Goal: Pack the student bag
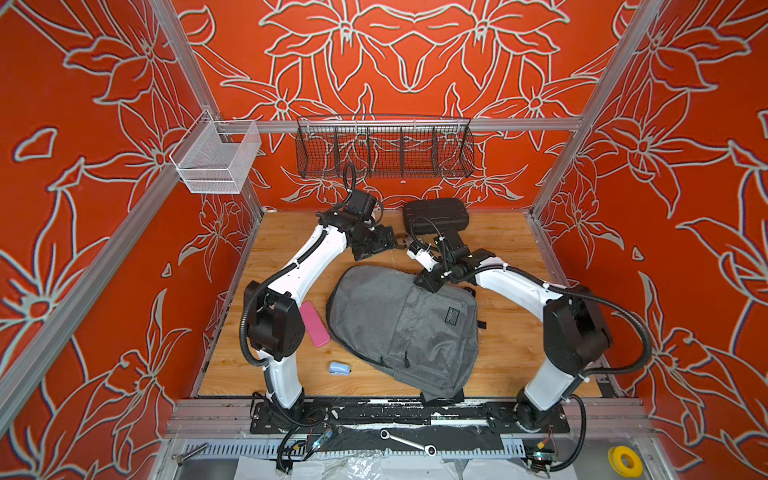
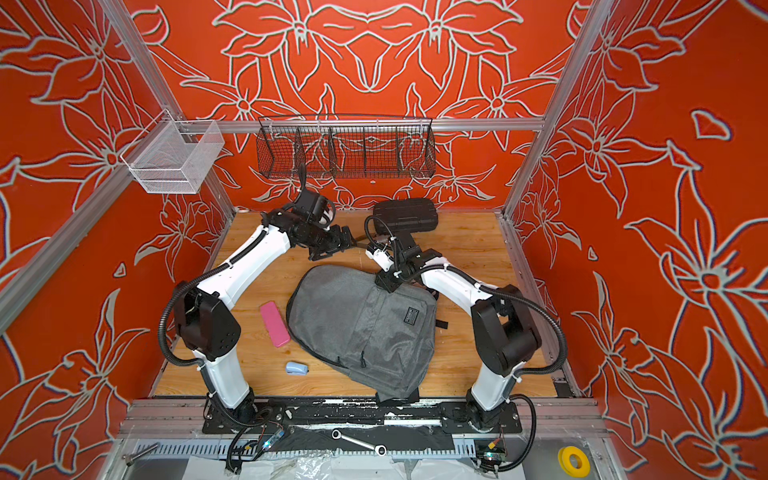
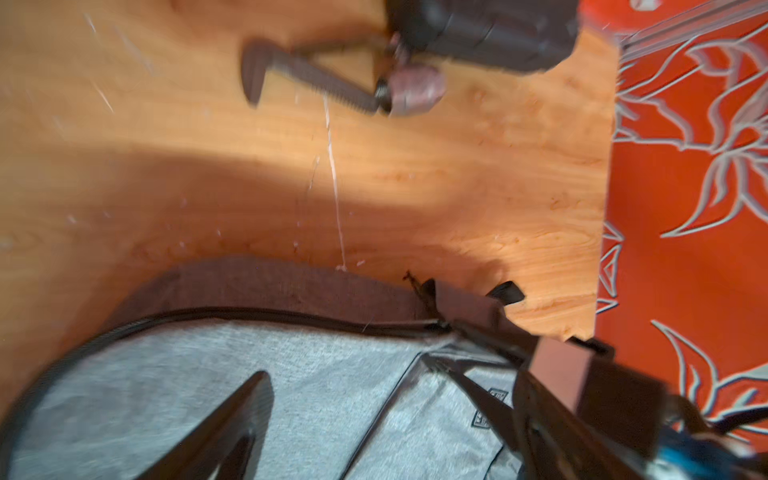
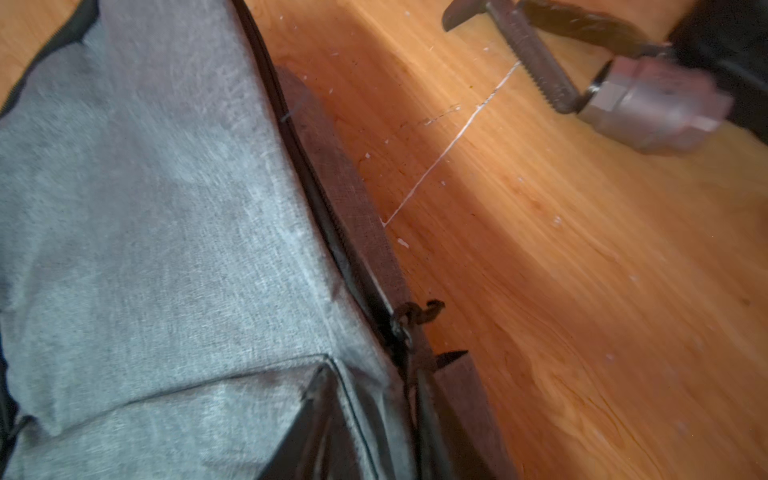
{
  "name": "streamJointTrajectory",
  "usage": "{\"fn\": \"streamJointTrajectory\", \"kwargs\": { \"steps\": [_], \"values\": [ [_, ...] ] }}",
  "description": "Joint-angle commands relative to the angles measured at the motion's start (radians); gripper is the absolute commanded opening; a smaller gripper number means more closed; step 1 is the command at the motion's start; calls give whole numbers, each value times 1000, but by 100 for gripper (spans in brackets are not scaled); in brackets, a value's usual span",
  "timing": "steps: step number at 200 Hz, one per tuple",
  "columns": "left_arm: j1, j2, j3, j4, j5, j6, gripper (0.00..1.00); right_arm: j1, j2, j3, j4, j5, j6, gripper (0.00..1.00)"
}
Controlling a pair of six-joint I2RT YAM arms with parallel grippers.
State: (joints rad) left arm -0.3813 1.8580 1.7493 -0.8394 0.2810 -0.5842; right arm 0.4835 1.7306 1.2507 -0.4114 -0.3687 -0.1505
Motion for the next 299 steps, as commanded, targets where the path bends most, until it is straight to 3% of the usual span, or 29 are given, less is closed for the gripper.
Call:
{"fn": "streamJointTrajectory", "kwargs": {
  "steps": [1,26,53,85,127,170,217,247,278,299],
  "values": [
    [-18,63,-55,52,54,-35,87,-76,6,9,60,-122,229,44],
    [-48,175,5,-19,19,6,86,-131,92,127,-11,-223,361,50],
    [-50,211,-76,-8,20,-14,81,-137,168,197,-18,-331,542,54],
    [-50,199,-169,37,19,-26,78,-118,238,197,-49,-308,651,60],
    [-51,220,-166,39,36,-20,76,-86,286,187,-60,-225,692,62],
    [-53,204,-224,72,48,-22,72,-74,340,207,-7,-194,689,50],
    [-61,199,-214,74,40,-21,71,-74,370,202,49,-230,698,25],
    [-62,184,-213,70,31,-13,70,-74,374,196,58,-192,690,23],
    [-62,184,-205,65,33,-8,70,-71,422,261,7,-205,666,31],
    [-63,185,-185,54,31,-6,70,-66,457,302,-33,-235,636,20]
  ]
}}
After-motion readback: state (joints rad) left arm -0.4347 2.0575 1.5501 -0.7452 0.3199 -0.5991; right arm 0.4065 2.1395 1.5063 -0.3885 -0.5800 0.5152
